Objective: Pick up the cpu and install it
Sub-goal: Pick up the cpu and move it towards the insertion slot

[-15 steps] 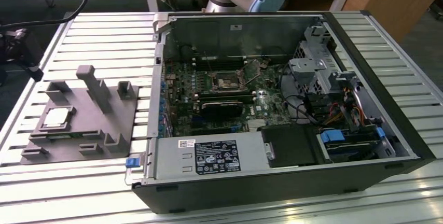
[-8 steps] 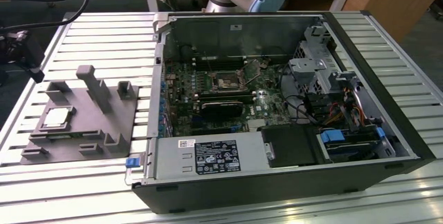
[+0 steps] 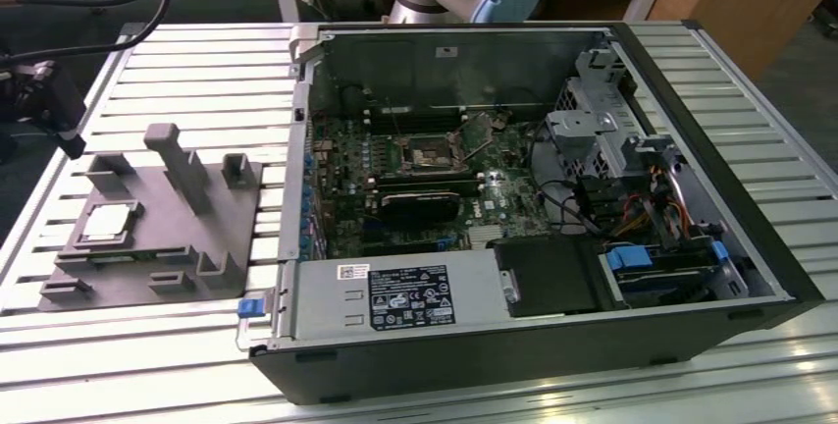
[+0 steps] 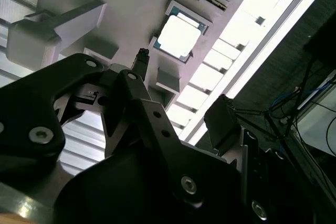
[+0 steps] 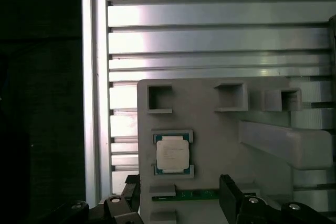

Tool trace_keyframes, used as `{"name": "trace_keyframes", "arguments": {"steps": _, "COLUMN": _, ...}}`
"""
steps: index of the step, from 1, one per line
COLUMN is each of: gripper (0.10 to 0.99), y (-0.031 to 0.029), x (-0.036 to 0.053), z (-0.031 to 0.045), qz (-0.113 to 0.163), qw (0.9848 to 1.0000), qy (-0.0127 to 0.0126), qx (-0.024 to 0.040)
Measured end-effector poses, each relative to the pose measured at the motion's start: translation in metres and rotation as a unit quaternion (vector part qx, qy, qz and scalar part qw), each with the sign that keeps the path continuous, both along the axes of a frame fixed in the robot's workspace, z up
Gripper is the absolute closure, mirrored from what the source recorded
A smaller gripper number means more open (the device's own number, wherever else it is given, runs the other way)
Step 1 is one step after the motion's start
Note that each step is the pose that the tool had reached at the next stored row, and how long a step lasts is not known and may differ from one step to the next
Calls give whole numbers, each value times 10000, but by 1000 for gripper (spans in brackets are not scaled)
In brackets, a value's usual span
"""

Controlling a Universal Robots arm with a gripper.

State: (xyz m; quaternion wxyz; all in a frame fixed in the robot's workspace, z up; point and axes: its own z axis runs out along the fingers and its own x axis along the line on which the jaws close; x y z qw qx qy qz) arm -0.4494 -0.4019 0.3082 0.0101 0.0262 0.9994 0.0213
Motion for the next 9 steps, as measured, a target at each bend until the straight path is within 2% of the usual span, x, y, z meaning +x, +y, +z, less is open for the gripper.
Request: {"name": "trace_keyframes", "arguments": {"steps": 9, "gripper": 380, "y": 0, "x": 0, "z": -37, "qz": 0, "qw": 10000, "qy": 0, "qx": 0}}
